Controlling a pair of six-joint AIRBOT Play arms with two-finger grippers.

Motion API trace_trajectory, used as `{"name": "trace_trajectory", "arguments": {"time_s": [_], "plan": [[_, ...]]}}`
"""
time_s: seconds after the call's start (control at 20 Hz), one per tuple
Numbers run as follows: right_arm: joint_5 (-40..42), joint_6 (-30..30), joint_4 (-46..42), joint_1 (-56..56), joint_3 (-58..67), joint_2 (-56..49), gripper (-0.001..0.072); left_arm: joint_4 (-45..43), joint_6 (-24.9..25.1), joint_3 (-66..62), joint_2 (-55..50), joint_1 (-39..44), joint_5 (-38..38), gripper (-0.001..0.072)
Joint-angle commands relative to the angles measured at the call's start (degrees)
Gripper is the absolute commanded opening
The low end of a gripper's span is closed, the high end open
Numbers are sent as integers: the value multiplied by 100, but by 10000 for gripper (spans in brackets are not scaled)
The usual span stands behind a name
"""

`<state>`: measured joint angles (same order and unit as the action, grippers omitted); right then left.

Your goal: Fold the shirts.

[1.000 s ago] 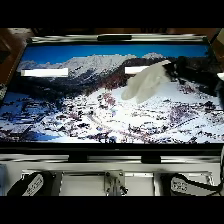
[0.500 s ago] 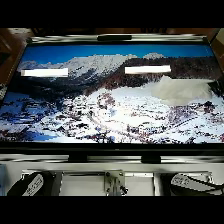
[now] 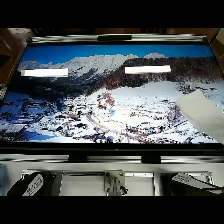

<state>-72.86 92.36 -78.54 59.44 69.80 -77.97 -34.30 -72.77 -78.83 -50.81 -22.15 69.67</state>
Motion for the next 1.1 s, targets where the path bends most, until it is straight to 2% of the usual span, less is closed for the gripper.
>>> {"name": "trace_trajectory", "arguments": {"time_s": [0.0,0.2,0.45,0.5,0.55,0.6,0.7,0.85,0.95,1.0,1.05], "plan": [[-498,472,-592,271,-789,404,61,-28,0,0,0,4,9,37],[-446,553,-361,264,-2087,1064,61,-28,2,0,0,4,7,36],[-188,546,-1215,271,-2468,1488,63,-28,2,0,0,4,7,37],[-63,542,-1150,271,-2468,1499,152,-28,2,0,0,4,4,37],[22,389,-1019,271,-2452,1499,395,-28,2,0,0,4,4,36],[39,35,-879,271,-2374,1499,529,-28,2,0,0,4,4,37],[-125,-317,-896,271,-1829,1499,532,-33,7,0,-2,4,-2,37],[-155,-688,-793,175,-210,1499,532,-74,9,0,-136,57,-114,35],[365,-1541,44,-280,911,1499,531,-203,358,-7,-466,507,-350,33],[640,-1845,487,-715,1351,1499,531,-557,459,-37,-693,894,-437,33],[846,-1952,697,-1241,1628,1499,529,-1294,450,-131,-1008,1421,-470,32]]}}
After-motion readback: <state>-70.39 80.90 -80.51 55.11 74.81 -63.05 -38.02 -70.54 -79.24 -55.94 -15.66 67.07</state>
